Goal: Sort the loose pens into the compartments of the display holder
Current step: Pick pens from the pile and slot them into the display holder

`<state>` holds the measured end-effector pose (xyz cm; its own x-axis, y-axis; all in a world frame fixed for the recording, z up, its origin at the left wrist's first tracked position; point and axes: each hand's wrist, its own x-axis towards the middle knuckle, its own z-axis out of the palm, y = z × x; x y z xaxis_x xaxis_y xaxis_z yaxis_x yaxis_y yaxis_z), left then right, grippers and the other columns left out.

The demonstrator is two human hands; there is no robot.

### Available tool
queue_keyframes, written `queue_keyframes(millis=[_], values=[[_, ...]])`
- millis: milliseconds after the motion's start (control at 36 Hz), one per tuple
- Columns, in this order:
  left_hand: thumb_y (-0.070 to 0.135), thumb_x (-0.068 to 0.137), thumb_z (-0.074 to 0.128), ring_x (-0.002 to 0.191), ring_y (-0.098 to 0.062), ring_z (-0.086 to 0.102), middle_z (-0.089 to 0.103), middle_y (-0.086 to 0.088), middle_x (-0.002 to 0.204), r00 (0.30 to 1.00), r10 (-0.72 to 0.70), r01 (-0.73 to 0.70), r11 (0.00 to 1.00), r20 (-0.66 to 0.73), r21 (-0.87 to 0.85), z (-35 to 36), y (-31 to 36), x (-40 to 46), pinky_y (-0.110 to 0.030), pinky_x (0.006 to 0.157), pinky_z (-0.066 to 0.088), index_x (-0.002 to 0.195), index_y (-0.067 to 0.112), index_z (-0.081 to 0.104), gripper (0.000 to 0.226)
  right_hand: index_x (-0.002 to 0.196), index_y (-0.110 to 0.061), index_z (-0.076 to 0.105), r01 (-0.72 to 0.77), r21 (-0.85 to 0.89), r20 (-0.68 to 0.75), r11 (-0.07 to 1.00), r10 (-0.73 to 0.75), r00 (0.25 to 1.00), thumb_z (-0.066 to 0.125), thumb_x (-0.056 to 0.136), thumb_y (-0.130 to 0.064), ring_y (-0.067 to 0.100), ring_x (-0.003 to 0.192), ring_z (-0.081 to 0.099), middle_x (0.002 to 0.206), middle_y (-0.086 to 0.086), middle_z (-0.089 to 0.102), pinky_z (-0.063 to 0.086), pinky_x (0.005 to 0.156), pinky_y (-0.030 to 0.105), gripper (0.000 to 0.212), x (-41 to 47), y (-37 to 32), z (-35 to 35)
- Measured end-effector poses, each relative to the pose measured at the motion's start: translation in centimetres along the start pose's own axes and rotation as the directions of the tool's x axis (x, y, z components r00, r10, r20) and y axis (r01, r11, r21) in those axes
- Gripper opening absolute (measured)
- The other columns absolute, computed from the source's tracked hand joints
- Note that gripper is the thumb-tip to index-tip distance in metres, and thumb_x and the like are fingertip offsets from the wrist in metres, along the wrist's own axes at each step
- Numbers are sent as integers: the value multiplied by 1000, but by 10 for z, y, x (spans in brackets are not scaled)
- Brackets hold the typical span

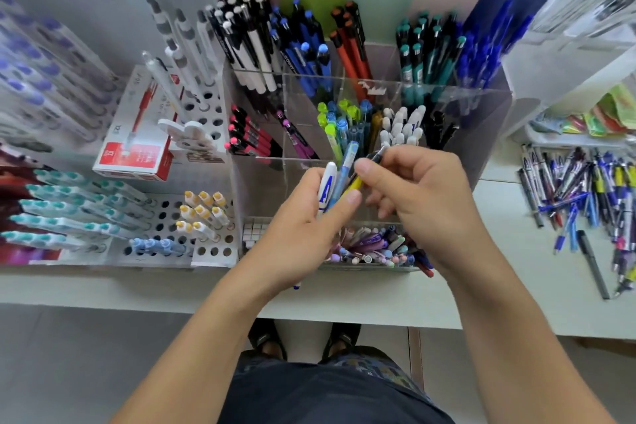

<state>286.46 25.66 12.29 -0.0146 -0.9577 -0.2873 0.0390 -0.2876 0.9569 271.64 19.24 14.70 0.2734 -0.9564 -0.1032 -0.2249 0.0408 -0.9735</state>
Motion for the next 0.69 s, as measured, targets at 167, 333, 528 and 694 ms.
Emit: queue_keyframes(millis=[167, 333, 528, 694], values=[[30, 108, 41, 48, -11, 30, 44, 3, 66, 979, -143, 104, 965, -148, -242, -16, -7, -2, -21, 43, 23, 103, 18, 58, 21, 104, -11, 71, 125, 203, -210, 971, -82, 974, 61, 101, -9, 17, 75, 69, 83, 3, 72, 57, 65, 22, 11, 0, -6, -18], [27, 107, 43, 44, -10, 32, 45, 2, 64, 956, -135, 34, 932, -261, -361, -37, -17, -16, -19, 39, 26, 106, 14, 60, 22, 111, -13, 67, 305, 14, -242, 952, -293, 925, 64, 97, -2, 22, 83, 73, 94, 8, 73, 59, 72, 27, 18, -5, -16, -13], [19, 107, 40, 44, -11, 36, 48, 1, 63, 925, -103, -73, 897, -367, -436, -54, -20, -24, -18, 38, 28, 99, 11, 59, 22, 115, -9, 71, 415, -326, 98, 850, -406, 909, 69, 93, -3, 8, 91, 68, 101, -1, 72, 55, 84, 22, 22, -1, 10, 60], [12, 105, 40, 46, -12, 36, 52, -2, 65, 933, -149, -18, 890, -329, -455, -78, -25, -31, -18, 37, 29, 97, 6, 62, 24, 121, -6, 69, 422, -534, 276, 733, -321, 906, 68, 95, -9, 24, 101, 64, 110, 9, 69, 51, 92, 38, 26, 21, 29, 103]])
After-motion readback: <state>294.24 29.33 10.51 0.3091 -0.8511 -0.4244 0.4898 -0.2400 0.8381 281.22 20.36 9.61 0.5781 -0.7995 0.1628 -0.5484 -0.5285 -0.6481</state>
